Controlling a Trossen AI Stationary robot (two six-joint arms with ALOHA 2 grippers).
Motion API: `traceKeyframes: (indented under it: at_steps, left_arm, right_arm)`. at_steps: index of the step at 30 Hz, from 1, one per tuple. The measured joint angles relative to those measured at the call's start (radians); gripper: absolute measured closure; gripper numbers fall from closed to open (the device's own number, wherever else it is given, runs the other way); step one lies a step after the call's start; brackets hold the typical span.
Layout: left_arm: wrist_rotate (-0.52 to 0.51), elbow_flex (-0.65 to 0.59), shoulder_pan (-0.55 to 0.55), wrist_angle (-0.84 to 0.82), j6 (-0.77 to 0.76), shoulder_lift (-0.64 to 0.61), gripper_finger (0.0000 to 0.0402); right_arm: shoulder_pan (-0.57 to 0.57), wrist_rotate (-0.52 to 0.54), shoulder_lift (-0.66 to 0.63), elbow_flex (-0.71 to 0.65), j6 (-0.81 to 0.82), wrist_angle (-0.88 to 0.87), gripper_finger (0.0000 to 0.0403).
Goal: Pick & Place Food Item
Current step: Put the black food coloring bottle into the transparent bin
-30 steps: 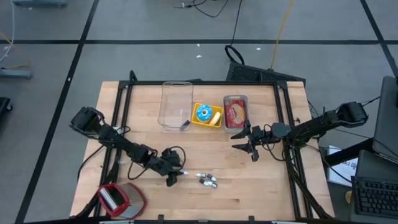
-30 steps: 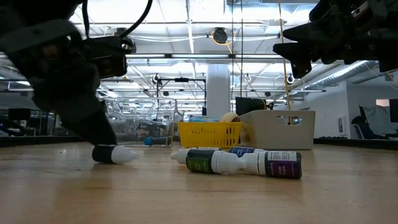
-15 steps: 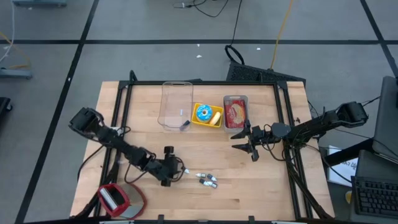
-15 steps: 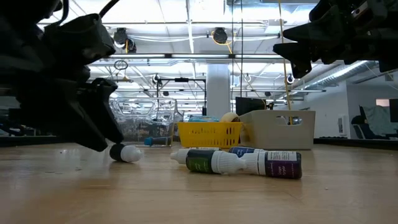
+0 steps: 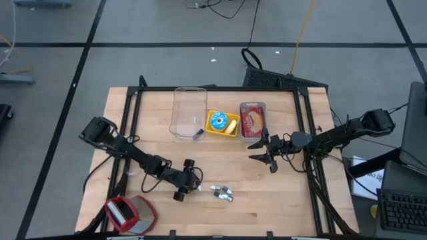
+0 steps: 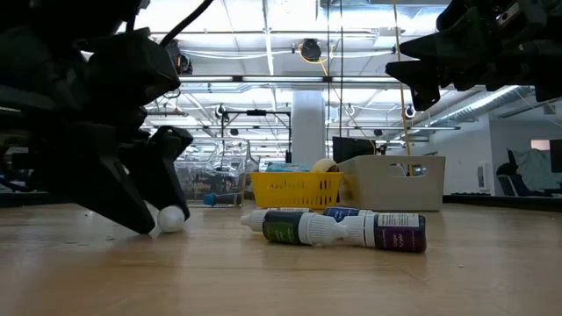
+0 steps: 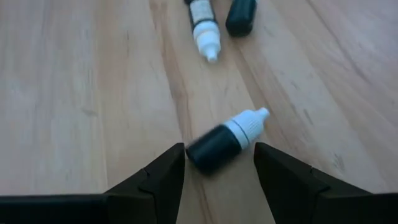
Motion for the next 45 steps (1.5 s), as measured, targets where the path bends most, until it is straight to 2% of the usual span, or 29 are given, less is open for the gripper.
traceKeyframes:
  at_steps: [10, 14, 23, 40, 45]
  left_arm:
    - [0.012, 0.001, 0.022, 0.137, 0.011, 0.082, 0.0204]
    - [0.016, 0.001, 0.022, 0.128, -0.013, 0.082, 0.0204]
    - [0.046, 0.001, 0.017, 0.101, -0.200, 0.083, 0.0204]
    - [0.019, 0.001, -0.016, 0.066, -0.169, 0.083, 0.0205]
    - [0.019, 0.000, -0.016, 0.066, -0.171, 0.082, 0.0236]
  right_arm:
    - [0.000, 0.004, 0.000, 0.000, 0.000, -0.003, 0.0232]
    - [0.000, 0.022, 0.000, 0.000, 0.000, -0.003, 0.0232]
    - [0.000, 0.026, 0.000, 0.000, -0.001, -0.019, 0.0232]
    - [0.000, 0.026, 0.000, 0.000, -0.001, -0.021, 0.0232]
    - [0.000, 0.026, 0.000, 0.000, -0.001, -0.021, 0.0232]
